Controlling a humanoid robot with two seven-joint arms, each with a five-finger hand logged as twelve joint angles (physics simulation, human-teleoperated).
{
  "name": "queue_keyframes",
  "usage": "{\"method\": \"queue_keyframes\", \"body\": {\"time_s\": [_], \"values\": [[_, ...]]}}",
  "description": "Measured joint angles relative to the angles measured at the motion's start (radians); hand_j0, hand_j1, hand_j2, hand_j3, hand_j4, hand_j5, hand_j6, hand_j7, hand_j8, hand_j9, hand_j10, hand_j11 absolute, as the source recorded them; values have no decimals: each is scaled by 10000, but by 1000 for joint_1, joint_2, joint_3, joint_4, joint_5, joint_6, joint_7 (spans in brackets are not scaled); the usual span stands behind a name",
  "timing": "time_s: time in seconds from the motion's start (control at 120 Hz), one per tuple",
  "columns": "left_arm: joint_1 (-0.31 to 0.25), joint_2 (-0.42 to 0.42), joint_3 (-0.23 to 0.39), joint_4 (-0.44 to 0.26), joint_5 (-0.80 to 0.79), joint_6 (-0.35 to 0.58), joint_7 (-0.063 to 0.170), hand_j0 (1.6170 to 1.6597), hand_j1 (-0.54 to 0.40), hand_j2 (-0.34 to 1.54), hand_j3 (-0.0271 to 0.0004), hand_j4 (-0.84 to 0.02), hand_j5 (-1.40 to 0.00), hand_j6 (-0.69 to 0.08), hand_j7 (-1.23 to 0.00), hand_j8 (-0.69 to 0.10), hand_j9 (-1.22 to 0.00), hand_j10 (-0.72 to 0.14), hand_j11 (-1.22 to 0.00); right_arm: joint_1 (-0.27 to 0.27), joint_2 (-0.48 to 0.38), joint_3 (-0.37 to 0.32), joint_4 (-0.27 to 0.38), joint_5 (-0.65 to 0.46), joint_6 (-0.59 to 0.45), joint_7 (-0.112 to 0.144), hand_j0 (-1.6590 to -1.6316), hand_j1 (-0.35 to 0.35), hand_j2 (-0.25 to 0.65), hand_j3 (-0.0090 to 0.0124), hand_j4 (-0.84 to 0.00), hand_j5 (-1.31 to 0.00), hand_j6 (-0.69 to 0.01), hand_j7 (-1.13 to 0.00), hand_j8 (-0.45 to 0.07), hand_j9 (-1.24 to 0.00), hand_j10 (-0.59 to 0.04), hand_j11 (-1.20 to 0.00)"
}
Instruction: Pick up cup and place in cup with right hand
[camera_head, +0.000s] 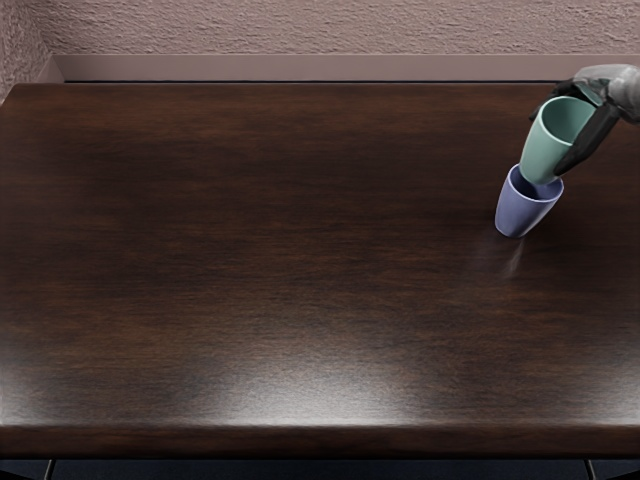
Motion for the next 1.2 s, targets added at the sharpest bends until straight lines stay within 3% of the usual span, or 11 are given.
{"method": "queue_keyframes", "body": {"time_s": [0.742,0.75,0.758,0.775,0.783,0.867,0.958,1.033,1.2], "values": [[0,0,0,0,0,0,0,16581,3442,10,-2,-39,-53,-39,-53,-38,-53,-38,-53,-3,35,-28,-31,-9,14,0,-16428,-1247,-1885,-21,-4975,-6706,-3529,-6672,-2892,-6976,-3973,-7214],[0,0,0,0,0,0,0,16581,3442,10,-2,-39,-53,-39,-53,-38,-53,-38,-53,-3,36,-28,-31,-9,14,0,-16427,-1298,-1855,-63,-4961,-6575,-3554,-6598,-2946,-6852,-4013,-7088],[0,0,0,0,0,0,0,16581,3442,10,-2,-39,-53,-39,-53,-38,-53,-38,-53,-3,36,-28,-31,-9,14,0,-16428,-1421,-1833,-42,-4832,-6373,-3472,-6411,-3039,-6640,-4032,-6866],[0,0,0,0,0,0,0,16581,3442,9,-2,-39,-53,-38,-53,-38,-53,-38,-53,-3,36,-29,-31,-10,14,0,-16438,-1613,-1716,-3,-4476,-5891,-3220,-5930,-2825,-6136,-3739,-6343],[0,0,0,0,0,0,0,16581,3442,9,-2,-39,-53,-38,-52,-38,-52,-38,-53,-3,36,-29,-31,-10,15,0,-16443,-1680,-1648,0,-4305,-5666,-3100,-5703,-2720,-5901,-3598,-6100],[0,0,0,0,0,0,0,16581,3443,9,-1,-39,-52,-38,-52,-38,-52,-38,-52,-5,35,-31,-31,-8,19,0,-16489,-2223,-1100,0,-2930,-3844,-2134,-3867,-1880,-4000,-2459,-4131],[0,0,0,0,0,0,0,16581,3443,8,-1,-38,-52,-38,-51,-38,-51,-38,-51,-6,33,-26,-30,-6,21,0,-16522,-2610,-709,0,-1950,-2539,-1449,-2551,-1283,-2638,-1647,-2721],[0,0,0,0,0,0,0,16581,3443,8,-1,-38,-51,-38,-51,-38,-51,-38,-51,-5,27,-13,-30,-6,23,0,-16540,-2823,-497,0,-1422,-1830,-1083,-1836,-962,-1897,-1209,-1954],[0,0,0,0,0,0,0,16581,3443,7,-1,-38,-51,-38,-51,-38,-51,-38,-51,-9,-2,102,-30,26,108,-1,-16563,-3078,-236,0,-759,-948,-620,-946,-560,-976,-660,-1000]]}}
